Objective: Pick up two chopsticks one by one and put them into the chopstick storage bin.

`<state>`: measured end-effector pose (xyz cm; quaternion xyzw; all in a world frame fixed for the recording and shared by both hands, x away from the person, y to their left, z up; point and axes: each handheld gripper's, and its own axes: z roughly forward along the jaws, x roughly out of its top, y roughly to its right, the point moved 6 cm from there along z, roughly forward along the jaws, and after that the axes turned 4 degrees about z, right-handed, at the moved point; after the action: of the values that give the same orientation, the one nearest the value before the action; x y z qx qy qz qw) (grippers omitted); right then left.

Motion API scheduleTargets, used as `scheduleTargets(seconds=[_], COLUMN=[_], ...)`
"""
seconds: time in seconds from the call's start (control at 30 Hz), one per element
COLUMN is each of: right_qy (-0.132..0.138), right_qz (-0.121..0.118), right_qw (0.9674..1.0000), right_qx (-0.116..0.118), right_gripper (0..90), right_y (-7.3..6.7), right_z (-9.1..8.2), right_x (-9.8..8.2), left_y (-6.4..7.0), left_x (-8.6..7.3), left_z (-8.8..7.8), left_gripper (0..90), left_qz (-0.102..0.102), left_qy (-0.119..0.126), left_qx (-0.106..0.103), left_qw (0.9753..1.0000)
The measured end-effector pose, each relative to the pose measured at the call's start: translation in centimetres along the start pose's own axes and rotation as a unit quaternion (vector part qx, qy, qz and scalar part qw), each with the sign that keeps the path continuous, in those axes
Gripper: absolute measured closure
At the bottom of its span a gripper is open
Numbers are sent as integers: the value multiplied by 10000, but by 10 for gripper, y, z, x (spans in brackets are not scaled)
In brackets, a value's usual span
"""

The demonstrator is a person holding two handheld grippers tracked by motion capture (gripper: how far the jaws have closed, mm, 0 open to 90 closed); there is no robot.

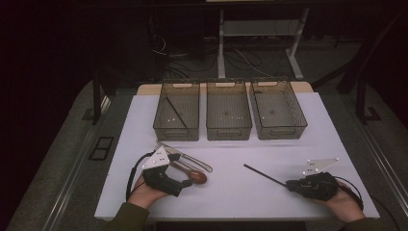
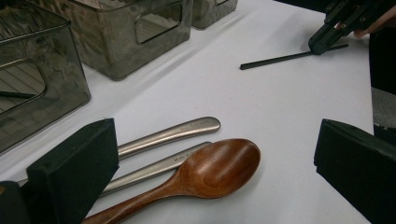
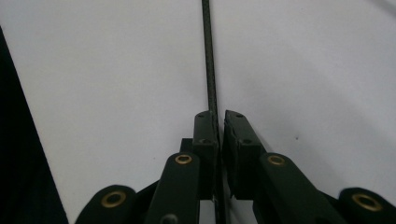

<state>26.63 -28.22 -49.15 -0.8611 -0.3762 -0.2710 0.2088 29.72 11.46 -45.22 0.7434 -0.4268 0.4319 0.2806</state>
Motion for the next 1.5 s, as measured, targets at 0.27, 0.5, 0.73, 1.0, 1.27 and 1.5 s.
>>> scheduleTargets(seconds=[0.27,0.5,0.73,1.0,1.27,1.5], right_qy=[34,208,478,661,846,1064], right_qz=[-180,13,140,184,237,269], right_qw=[9998,9998,9986,9973,9956,9931], right_qx=[-57,59,198,274,331,423], right_gripper=[849,851,851,851,851,851], right_y=[-1,3,4,2,1,1], right_z=[0,-2,-8,-12,-16,-22], right_x=[-1,2,8,12,18,26], left_y=[1,0,0,0,0,0], left_x=[0,0,0,0,0,0], left_z=[1,1,0,1,0,0], left_gripper=[0,0,0,0,0,0], left_qz=[26,16,16,22,14,9], left_qy=[-14,-6,-6,-7,-3,5], left_qx=[-20,-16,-11,-8,0,2], left_qw=[10000,10000,10000,10000,10000,10000])
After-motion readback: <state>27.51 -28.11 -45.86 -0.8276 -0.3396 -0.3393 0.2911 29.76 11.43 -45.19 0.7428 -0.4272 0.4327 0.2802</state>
